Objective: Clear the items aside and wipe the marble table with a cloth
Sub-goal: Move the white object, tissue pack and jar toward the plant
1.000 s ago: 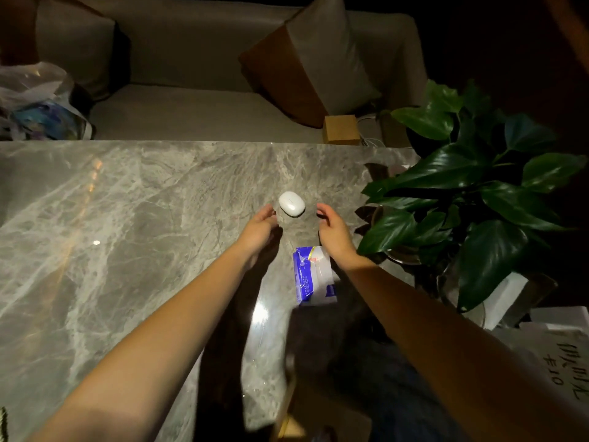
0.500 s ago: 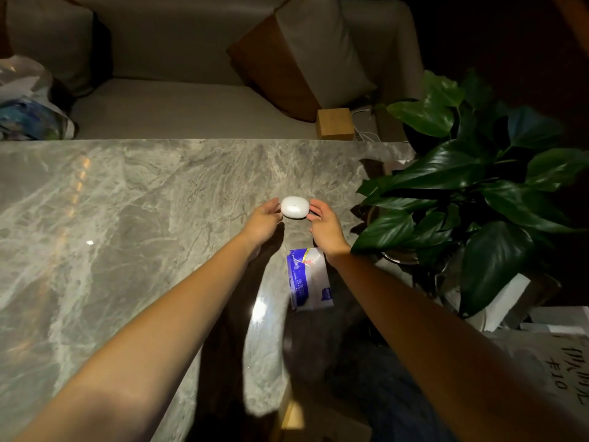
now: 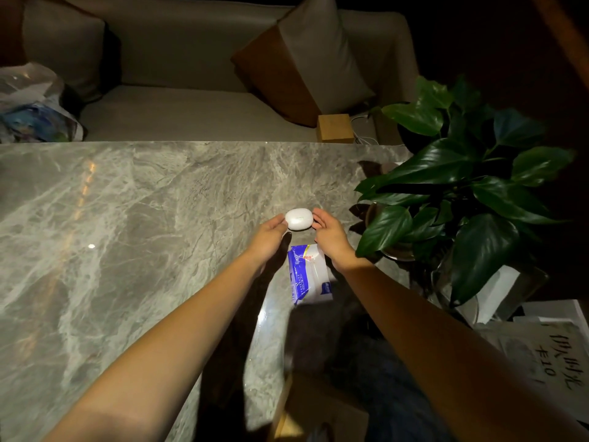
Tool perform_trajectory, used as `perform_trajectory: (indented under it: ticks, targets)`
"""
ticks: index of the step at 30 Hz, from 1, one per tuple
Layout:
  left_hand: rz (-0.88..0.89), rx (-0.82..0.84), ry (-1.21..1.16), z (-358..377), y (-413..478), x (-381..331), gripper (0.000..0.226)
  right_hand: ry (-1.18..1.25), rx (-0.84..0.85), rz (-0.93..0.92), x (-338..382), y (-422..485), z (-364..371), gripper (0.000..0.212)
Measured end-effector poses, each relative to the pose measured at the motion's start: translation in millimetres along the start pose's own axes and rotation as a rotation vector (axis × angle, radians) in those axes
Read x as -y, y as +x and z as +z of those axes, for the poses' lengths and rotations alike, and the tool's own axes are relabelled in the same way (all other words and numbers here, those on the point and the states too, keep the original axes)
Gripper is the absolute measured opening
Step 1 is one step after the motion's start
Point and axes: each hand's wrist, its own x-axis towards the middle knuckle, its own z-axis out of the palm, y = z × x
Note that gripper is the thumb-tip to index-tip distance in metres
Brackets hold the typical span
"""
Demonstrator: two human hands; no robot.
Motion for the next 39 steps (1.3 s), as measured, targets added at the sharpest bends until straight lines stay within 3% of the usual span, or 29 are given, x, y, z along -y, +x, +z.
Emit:
perform_trajectory:
  ticks: [9,13,15,19,23,30,33,39]
  targets:
    - [0.196,0.0,0.182,9.9,-45.1,-12.0,0.052,-0.11,-0.048,-0.013,2.0,-44.3,-27.4,0.05]
    - [0.294,0.045,0.251,26.0,-83.6,-14.2,0.049,-0.265,-0.134,0.026,-10.1,-78.9,-58.8,0.024]
    - [0.3,0.115,0.282,38.9,-99.8,-9.9,0.045,-0.302,-0.156,-0.012,-17.6,-99.2,-75.0,0.03]
    - [0.133,0.275,0.276,72.7,-126.7,8.1,0.038,-0.269,-0.241,-0.021,-37.7,-140.6,-103.9,0.038]
    - [-0.03,0.359,0.351,104.3,-142.6,33.6,0.056,-0.205,-0.302,0.056,-70.0,-166.2,-120.6,0.04]
    - [-0.107,0.407,0.273,144.7,-158.2,51.8,0.053,0.11,-0.15,0.252,-103.1,-185.5,-121.3,0.041]
    - [-0.095,0.394,0.287,153.8,-156.7,53.4,0.055,0.152,-0.18,0.265,-108.9,-185.9,-132.5,0.047]
    - [-0.087,0.437,0.321,175.2,-162.0,57.5,0.054,0.168,-0.256,0.312,-118.1,-183.3,-150.3,0.039]
